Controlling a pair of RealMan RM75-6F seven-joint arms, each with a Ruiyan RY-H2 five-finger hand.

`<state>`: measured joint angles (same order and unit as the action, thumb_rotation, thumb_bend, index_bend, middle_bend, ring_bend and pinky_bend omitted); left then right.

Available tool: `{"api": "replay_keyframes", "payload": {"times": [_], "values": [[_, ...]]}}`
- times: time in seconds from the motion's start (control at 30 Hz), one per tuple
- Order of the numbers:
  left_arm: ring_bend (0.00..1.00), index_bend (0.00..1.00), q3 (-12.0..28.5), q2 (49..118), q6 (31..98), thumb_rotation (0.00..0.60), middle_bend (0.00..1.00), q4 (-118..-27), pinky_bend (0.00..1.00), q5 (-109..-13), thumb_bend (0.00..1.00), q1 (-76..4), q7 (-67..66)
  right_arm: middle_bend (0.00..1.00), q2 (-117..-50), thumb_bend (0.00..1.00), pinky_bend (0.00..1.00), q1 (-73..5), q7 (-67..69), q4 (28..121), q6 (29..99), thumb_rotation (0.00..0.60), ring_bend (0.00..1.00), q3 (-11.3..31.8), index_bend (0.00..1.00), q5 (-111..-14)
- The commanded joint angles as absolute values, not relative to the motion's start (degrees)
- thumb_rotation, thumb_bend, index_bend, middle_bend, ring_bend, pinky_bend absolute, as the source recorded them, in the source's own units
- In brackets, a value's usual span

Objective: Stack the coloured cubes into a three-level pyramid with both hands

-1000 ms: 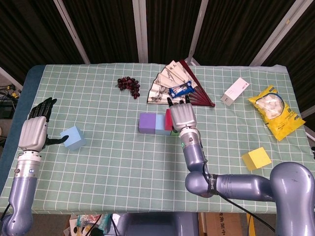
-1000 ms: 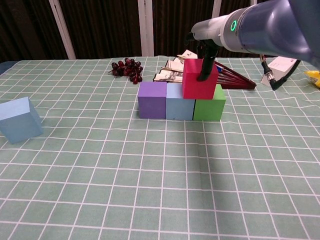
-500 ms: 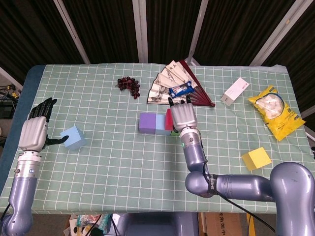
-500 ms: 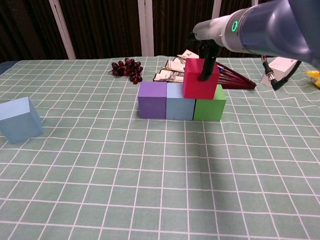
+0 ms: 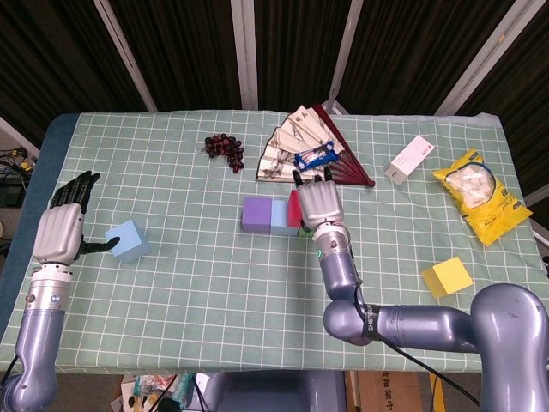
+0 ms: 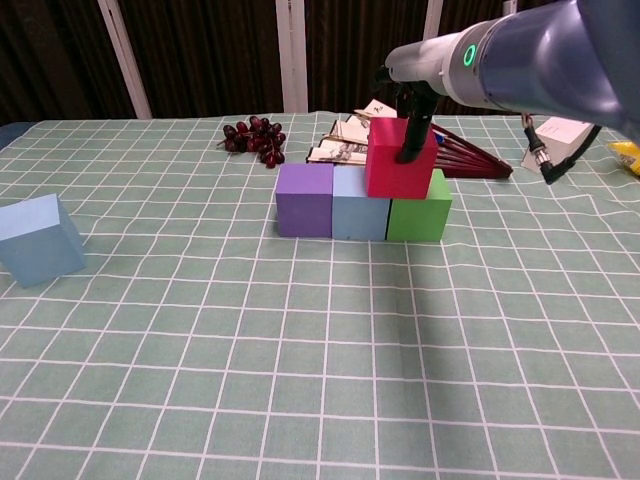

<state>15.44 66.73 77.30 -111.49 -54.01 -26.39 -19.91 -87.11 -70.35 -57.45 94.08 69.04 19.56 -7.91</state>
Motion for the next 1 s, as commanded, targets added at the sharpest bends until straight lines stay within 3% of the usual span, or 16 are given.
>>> {"api": "replay_keyframes", "payload": {"times": [0.03,0.47,1.0], "values": [[0.05,0.00,15.4,66.7,77.2,0.600,0.03,-111.5,0.06,-53.9,0.05,-26.4,-19.9,0.37,-87.1,0.33,0.00,-70.2,-57.3,94.1,68.9,0.600,0.21,19.5,0.00,-8.1],[0.05,0.00,15.5,66.7,77.0,0.600,0.03,-111.3,0.06,-53.7,0.05,-26.5,-19.8,0.26,-87.3,0.33,0.00,-69.9,-56.9,93.8,68.4,0.600,0.16,19.6,0.00,-7.9],[0.05,0.00,15.5,66.5,77.1,0.600,0.03,-111.6,0.06,-54.0,0.05,-26.5,-19.5,0.08,-86.4,0.24,0.00,-70.0,-57.6,96.6,70.2,0.600,0.06,20.0,0.00,-7.5]]}}
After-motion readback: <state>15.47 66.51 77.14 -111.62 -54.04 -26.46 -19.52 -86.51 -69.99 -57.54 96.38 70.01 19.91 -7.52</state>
